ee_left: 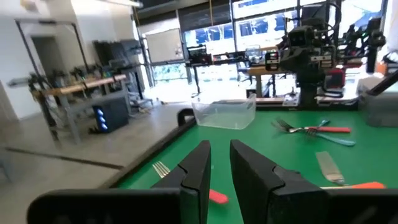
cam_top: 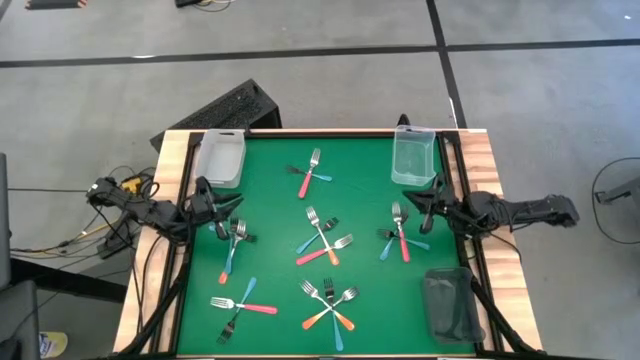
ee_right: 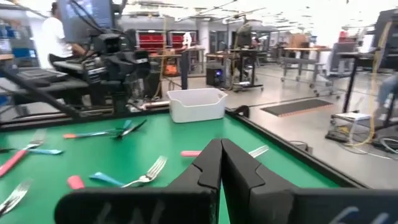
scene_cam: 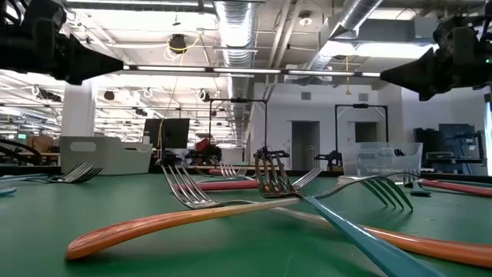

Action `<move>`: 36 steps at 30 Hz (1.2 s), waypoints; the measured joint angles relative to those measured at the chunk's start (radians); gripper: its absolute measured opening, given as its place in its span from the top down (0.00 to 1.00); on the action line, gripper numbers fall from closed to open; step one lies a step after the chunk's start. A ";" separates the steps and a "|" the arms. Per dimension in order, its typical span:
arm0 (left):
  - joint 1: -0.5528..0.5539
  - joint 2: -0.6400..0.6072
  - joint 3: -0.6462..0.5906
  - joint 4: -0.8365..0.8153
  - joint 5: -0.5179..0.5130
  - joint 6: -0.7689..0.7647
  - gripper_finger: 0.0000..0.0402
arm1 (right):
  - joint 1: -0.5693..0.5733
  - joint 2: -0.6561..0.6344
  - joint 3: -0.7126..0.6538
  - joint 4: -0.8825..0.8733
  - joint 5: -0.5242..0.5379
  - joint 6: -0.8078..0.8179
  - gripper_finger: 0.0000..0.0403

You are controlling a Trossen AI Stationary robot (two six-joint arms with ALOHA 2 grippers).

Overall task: Sort silverware by color (type)
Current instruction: Put the blue fork into the transparent bin

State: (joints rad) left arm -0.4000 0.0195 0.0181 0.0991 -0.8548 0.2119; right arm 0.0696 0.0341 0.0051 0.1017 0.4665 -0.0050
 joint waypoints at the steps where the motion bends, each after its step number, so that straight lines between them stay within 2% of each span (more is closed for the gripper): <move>1: 0.005 0.000 -0.002 0.025 -0.010 0.025 0.87 | -0.009 0.000 0.000 0.000 0.012 0.003 0.92; 4: 0.040 0.000 -0.006 0.076 -0.015 0.070 0.87 | -0.033 0.000 0.000 0.000 0.010 0.077 0.92; 9: 0.134 0.000 -0.006 0.074 0.052 0.054 0.87 | -0.054 0.000 0.000 -0.010 0.009 0.275 0.92; 14: 0.255 0.000 -0.006 0.067 0.120 0.046 0.87 | -0.078 0.000 0.000 -0.011 0.007 0.298 0.92; 17: 0.332 0.002 -0.006 0.041 0.181 0.020 0.87 | -0.094 0.022 0.013 -0.069 -0.002 0.371 0.91; 21: 0.418 0.027 -0.007 -0.006 0.274 -0.037 0.87 | -0.106 0.145 0.080 -0.261 -0.086 0.514 0.88; 25: 0.459 0.049 -0.007 0.006 0.291 -0.014 0.87 | -0.104 0.298 0.164 -0.403 -0.186 0.639 0.84; 32: 0.471 0.053 -0.007 0.022 0.286 0.061 0.87 | -0.103 0.549 0.303 -0.635 -0.390 0.731 0.78; 36: 0.471 0.053 -0.007 0.016 0.218 0.066 0.87 | -0.090 0.673 0.381 -0.748 -0.481 0.758 0.73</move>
State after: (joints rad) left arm 0.0711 0.0723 0.0113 0.1154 -0.6371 0.2775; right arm -0.0206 0.7070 0.3862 -0.6466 -0.0146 0.7526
